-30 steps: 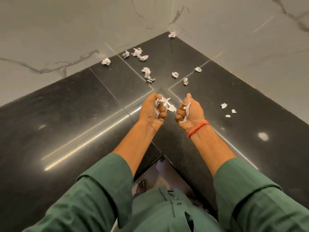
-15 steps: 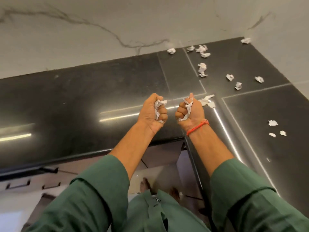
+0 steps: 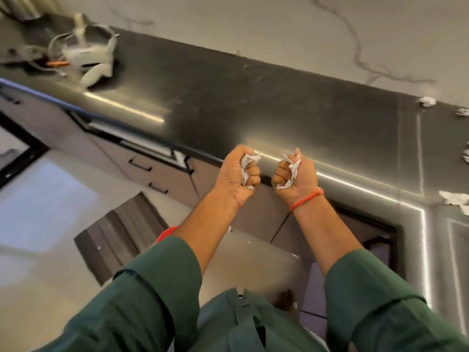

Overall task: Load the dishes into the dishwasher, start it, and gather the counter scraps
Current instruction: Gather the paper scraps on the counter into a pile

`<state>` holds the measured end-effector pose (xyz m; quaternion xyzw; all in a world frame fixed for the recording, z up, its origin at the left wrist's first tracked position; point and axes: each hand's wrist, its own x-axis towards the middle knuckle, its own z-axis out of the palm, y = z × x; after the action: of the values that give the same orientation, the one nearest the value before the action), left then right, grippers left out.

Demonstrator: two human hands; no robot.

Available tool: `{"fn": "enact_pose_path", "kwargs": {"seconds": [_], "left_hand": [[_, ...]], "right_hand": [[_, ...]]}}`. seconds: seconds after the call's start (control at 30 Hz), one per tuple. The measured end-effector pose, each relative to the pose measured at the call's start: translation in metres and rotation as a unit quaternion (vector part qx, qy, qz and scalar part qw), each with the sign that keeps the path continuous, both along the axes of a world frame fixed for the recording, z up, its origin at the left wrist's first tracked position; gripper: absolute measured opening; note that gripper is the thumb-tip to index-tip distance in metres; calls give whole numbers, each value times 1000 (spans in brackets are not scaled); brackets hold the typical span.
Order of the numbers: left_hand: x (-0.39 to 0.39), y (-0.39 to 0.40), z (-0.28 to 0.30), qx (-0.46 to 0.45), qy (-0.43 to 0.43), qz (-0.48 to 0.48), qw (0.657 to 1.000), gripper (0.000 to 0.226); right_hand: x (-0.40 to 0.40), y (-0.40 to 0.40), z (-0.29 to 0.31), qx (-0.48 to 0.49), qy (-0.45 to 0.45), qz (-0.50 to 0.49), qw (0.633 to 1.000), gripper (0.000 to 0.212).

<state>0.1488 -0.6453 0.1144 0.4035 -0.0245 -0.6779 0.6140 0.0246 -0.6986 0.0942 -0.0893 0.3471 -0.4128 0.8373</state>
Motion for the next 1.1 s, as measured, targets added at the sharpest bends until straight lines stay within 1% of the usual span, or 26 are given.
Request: {"fn": "enact_pose_path", "kwargs": {"seconds": [0.1,0.2,0.3,0.37,0.47,0.57,0.7,0.87,0.97,1.07,1.1], "left_hand": [[61,44,-14,17,16,30,999,44],[115,83,-32,43,37,50,997,42],[156,120,-50,64,65,78,993,42],[177,143,-62,75,79,104,989,40],[201,171,-80,97,96,139,981,47],[222,191,-97,125,100,188,969,39],[247,210,-124,170,118,246,947,36],[270,217,-179,216,118,290,925,30],[276,212,-224,244,136,299,912,27],[277,203,-287,274,143,299,903,24],[277,200,-304,287,145,299,899,24]], "right_hand": [[63,37,-9,13,22,30,999,63],[116,77,-22,38,26,60,997,56],[154,114,-39,66,49,94,992,50],[174,132,-50,83,65,116,988,54],[200,144,-63,102,84,159,978,67],[227,153,-80,119,113,207,964,68],[261,156,-107,135,152,270,941,67],[294,154,-159,161,182,351,904,69],[309,149,-203,178,214,385,880,71],[319,146,-262,176,281,392,858,53],[322,147,-282,182,293,398,850,55]]}}
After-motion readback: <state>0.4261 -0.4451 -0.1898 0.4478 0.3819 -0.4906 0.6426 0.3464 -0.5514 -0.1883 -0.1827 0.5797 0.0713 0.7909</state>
